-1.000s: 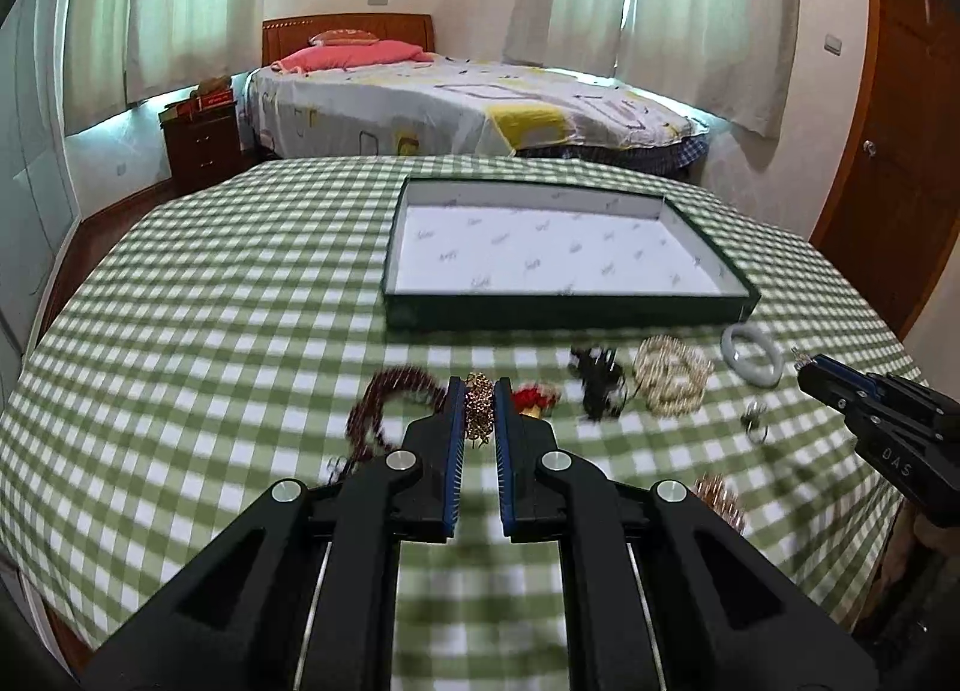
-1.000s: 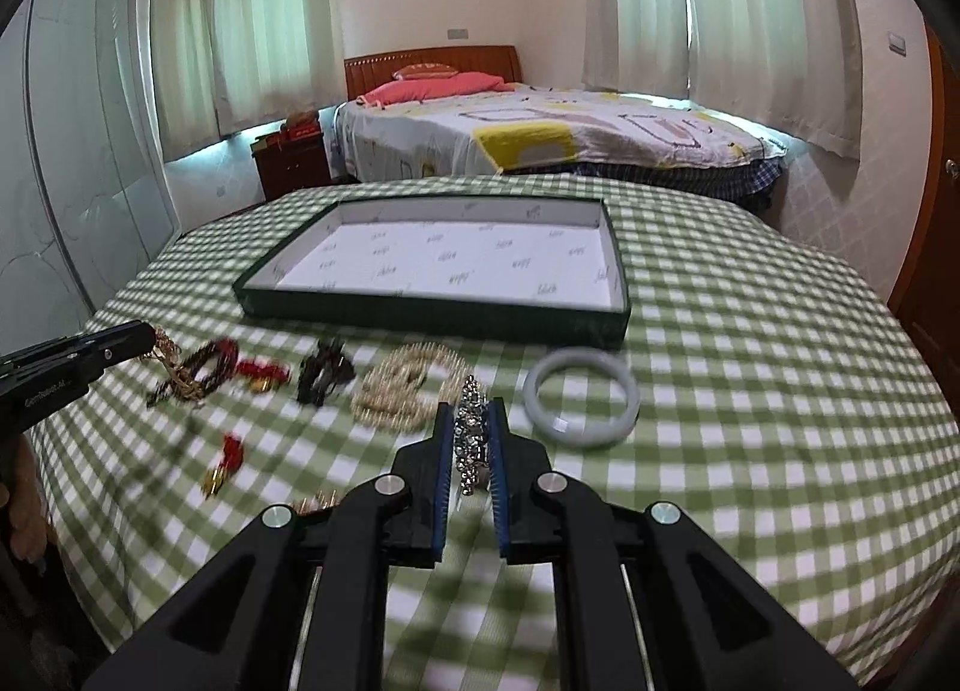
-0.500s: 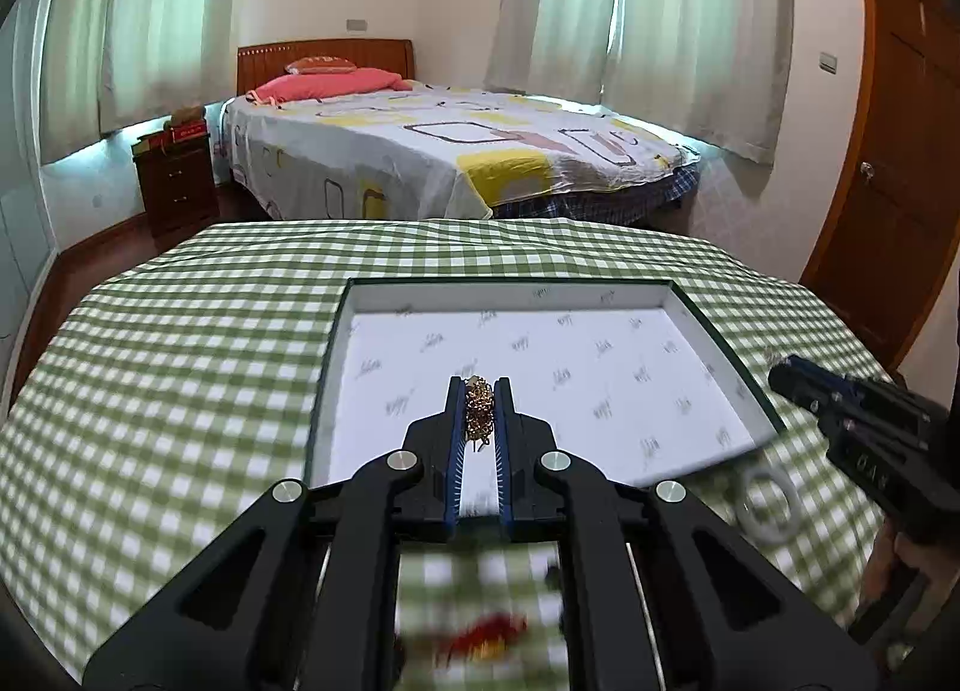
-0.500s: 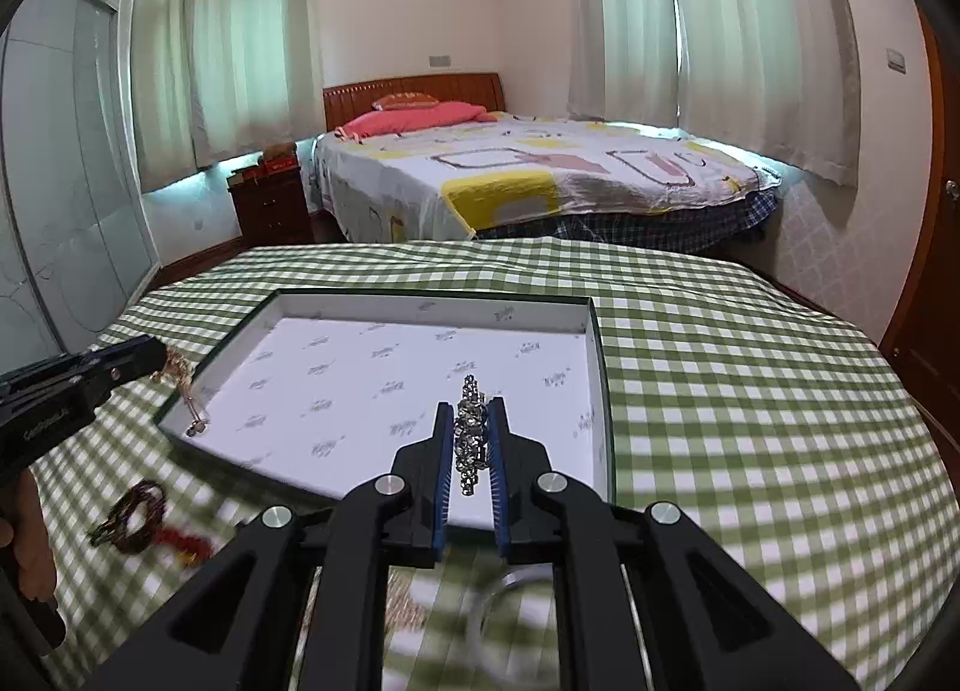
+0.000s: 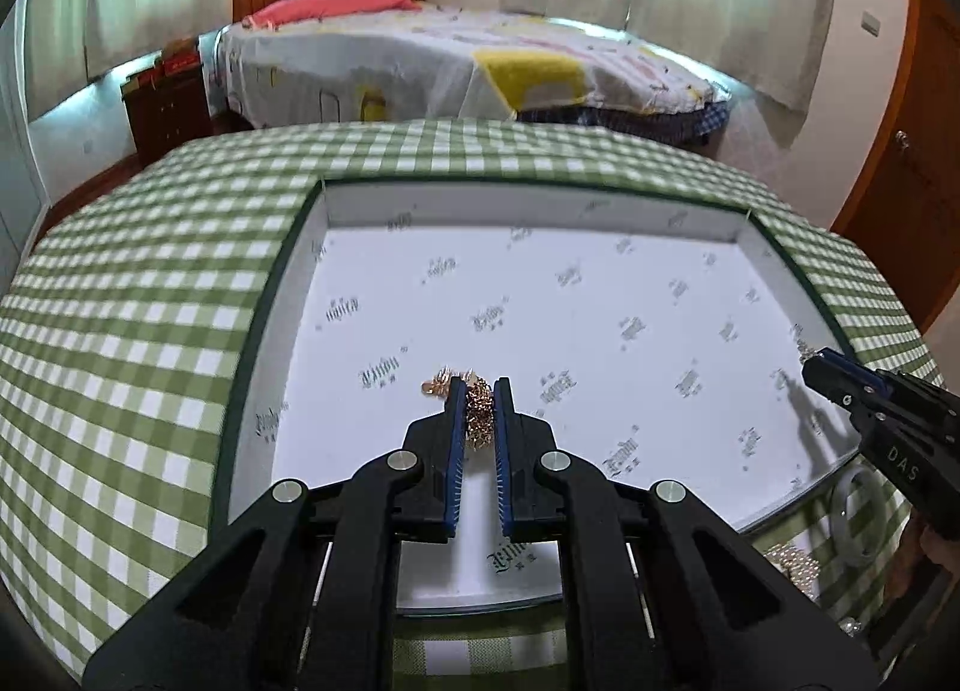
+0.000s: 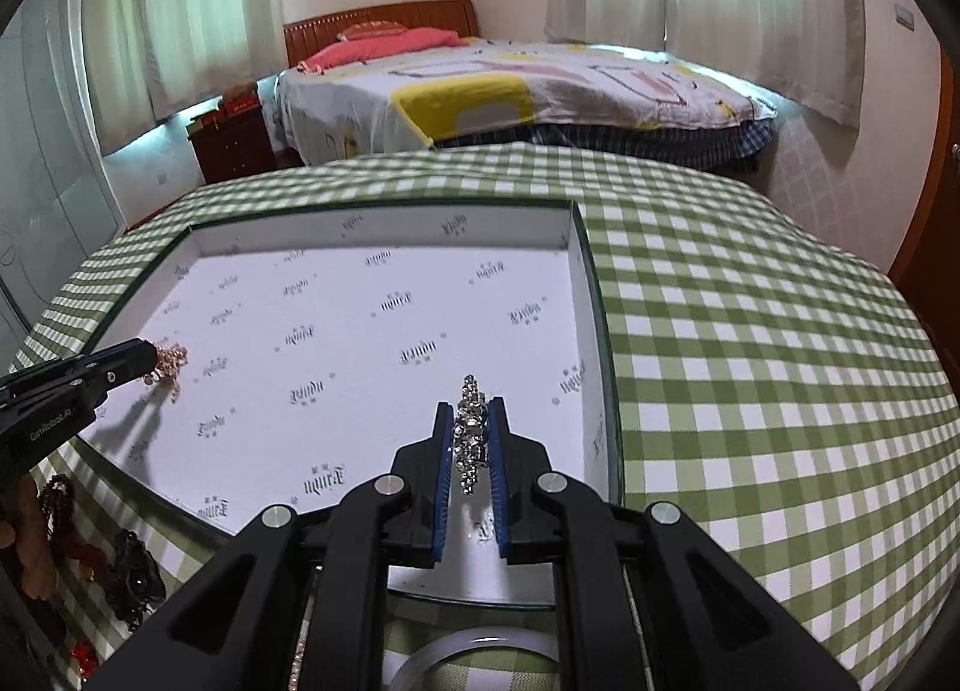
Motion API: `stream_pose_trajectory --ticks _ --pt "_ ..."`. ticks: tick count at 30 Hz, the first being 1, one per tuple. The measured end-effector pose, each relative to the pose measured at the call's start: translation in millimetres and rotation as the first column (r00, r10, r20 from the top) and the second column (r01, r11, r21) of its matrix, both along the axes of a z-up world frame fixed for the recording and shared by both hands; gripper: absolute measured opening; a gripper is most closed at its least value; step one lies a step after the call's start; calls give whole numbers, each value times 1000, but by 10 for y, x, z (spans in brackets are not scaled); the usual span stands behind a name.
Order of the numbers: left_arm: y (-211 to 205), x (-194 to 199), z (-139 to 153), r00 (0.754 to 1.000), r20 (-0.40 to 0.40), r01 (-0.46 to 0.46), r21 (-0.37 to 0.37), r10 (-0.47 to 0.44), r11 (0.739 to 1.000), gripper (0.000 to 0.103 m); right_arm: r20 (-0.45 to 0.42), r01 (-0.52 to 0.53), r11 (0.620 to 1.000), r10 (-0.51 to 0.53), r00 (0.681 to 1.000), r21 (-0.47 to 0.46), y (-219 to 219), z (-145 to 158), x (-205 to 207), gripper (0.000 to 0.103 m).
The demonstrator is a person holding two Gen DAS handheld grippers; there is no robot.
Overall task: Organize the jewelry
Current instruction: 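Carry the gold chain and silver pin into the green tray while both tools open to release, then withdraw both open tools from the tray back toward the remaining jewelry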
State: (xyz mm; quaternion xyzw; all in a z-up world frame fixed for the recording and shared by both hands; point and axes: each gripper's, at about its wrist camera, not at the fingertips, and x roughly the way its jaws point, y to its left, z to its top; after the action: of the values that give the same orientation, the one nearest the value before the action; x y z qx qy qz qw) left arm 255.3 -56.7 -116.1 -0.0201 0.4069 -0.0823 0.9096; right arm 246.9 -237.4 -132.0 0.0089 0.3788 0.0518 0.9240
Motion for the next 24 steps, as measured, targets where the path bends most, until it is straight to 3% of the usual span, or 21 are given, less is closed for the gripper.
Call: stream_pose_trajectory --ticks 3,8,10,14,24 --pt "22 28 -64 1000 -29 -7 -9 7 1000 10 -12 -2 1000 2 1000 -5 -7 -13 12 14" --pt "26 53 -98 999 -44 -13 -12 13 1000 17 -17 1 1000 -1 1000 -2 -27 -22 25 29" --pt "25 49 -91 999 -44 -12 -11 11 1000 24 -16 1 1000 -1 1000 -2 -32 -17 14 38" --pt "57 -27 -1 1000 -14 -28 -22 27 999 51 2 4 1000 -4 1000 -6 -30 31 -44 47" --pt "88 -538 329 995 99 -34 11 32 999 56 91 10 1000 -9 996 -3 59 275 -531 53"
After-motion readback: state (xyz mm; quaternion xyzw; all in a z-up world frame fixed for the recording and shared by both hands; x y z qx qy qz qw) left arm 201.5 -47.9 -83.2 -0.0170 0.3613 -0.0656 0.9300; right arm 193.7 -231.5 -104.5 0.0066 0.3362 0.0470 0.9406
